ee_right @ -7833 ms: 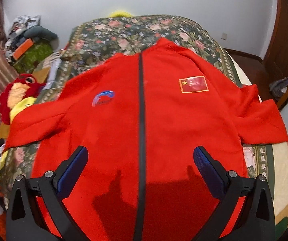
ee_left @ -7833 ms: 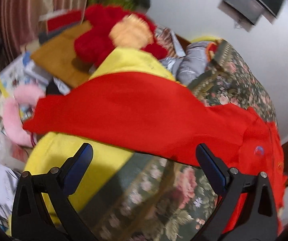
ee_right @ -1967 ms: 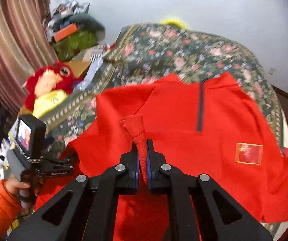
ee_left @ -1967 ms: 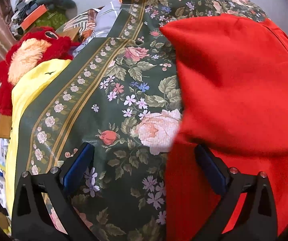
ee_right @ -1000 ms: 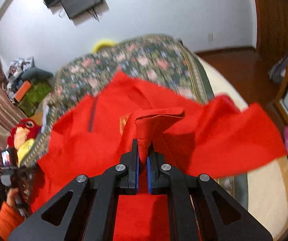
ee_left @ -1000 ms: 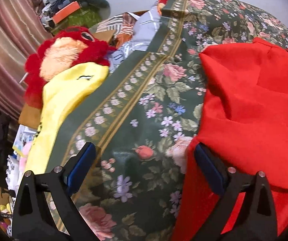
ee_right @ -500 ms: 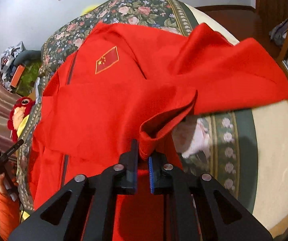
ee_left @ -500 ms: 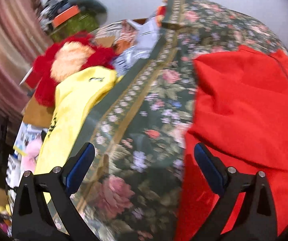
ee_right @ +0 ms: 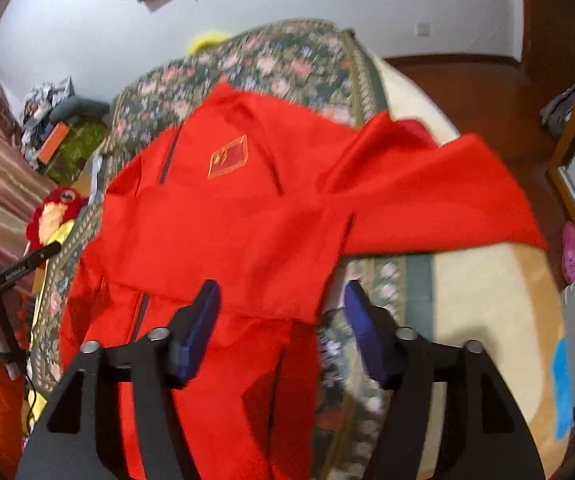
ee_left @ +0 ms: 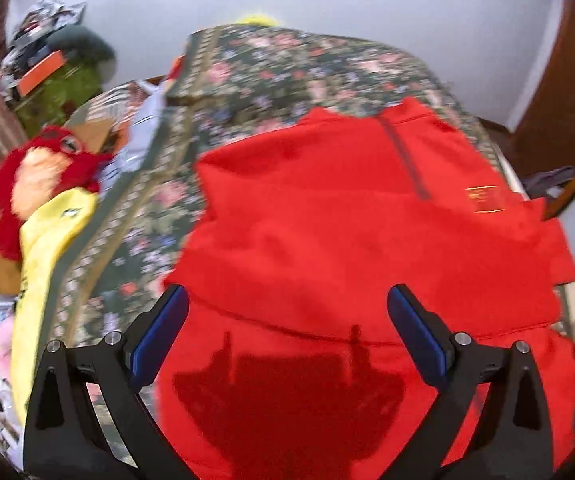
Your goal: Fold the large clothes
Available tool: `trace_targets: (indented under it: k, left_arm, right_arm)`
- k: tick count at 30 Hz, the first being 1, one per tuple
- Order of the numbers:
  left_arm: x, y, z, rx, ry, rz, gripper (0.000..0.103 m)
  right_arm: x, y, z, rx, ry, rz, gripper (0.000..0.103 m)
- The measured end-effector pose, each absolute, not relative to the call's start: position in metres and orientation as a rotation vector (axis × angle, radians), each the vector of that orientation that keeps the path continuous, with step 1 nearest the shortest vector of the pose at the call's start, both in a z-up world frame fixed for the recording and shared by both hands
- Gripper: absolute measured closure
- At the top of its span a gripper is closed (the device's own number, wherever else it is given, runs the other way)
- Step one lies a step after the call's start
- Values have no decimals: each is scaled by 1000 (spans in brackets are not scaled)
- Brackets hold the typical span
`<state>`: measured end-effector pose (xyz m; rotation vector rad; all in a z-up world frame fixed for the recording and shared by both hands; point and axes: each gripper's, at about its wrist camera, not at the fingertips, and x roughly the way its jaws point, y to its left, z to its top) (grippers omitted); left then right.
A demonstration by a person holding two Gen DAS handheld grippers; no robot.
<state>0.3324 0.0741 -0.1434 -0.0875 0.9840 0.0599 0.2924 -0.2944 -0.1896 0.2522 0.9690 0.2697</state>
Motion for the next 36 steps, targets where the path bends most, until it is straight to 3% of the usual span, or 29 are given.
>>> trace_targets:
  k: [7,21,28,30,31,32,34,36]
  left_arm:
    - [351,18,-144,-115,993,-45,3]
    - [364,-10,-196,-103,1103,-62,3]
    - [359,-2,-208,-117,1131,-37,3]
    - [357,0,-211,-115,1135,-32,3]
    - [355,1,-212,-112,1138,-29,3]
    - [355,2,-212,-107,1139,-27,3]
    - [352,6,-212,-84,1137,-16,3]
    - [348,11,-210,-61,1131,-7,3]
  right_arm:
    - [297,-354,-187,360,901,178,23]
    - [340,-455,-269,818,1005,37,22]
    - [361,-468,-281,932,941,-44,20]
    - [367,-470,-280,917,916,-88,23]
    - [370,-471,-280,905,905,-116,32]
    - [371,-472,-279,885,893,-159,50]
    - [374,-469,-273,824,864,-246,73]
    - [375,-464,-261,761,823,-249,88]
